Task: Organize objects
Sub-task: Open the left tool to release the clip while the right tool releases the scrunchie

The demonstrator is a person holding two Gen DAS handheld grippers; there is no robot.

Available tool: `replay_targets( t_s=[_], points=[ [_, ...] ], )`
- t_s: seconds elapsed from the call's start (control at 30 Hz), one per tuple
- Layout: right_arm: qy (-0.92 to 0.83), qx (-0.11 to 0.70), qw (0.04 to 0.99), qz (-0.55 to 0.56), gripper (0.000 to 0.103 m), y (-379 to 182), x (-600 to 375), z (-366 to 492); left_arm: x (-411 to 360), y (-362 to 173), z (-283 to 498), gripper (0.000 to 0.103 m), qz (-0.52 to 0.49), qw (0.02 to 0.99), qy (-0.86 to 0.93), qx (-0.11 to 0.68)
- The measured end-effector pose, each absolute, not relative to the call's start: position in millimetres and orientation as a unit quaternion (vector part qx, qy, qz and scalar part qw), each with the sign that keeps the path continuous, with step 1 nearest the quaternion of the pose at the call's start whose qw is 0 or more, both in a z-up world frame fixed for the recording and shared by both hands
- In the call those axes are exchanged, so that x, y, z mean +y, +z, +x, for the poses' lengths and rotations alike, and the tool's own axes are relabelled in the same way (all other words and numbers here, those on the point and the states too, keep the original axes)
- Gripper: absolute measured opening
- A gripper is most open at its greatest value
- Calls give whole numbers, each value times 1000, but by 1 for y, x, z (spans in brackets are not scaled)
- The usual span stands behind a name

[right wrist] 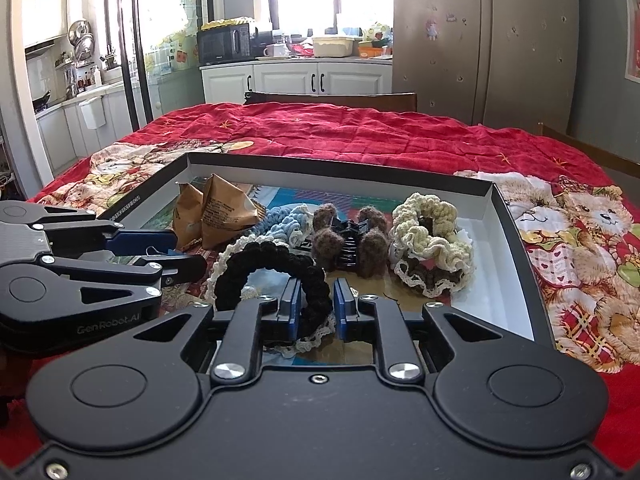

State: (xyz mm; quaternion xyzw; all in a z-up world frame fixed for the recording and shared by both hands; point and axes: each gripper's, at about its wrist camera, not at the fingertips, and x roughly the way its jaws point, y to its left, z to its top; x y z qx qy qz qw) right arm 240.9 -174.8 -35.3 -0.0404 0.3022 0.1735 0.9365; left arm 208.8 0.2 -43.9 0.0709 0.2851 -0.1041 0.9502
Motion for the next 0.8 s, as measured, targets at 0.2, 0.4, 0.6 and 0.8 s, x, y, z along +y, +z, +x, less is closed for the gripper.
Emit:
replay_targets(
  t_s=[0.2,0.4,0.6,0.8],
  points=[
    [175,296,938,-41,25,-34,-175,239,0,-43,208,54,71,951,-104,283],
    [178,281,942,-37,34,-28,-176,235,3,-39,207,61,58,952,-105,280],
    [179,273,945,-32,36,-23,-178,230,1,-35,204,69,57,955,-103,272],
    [179,263,948,-21,36,-14,-182,226,0,-28,197,75,57,960,-95,258]
  ],
)
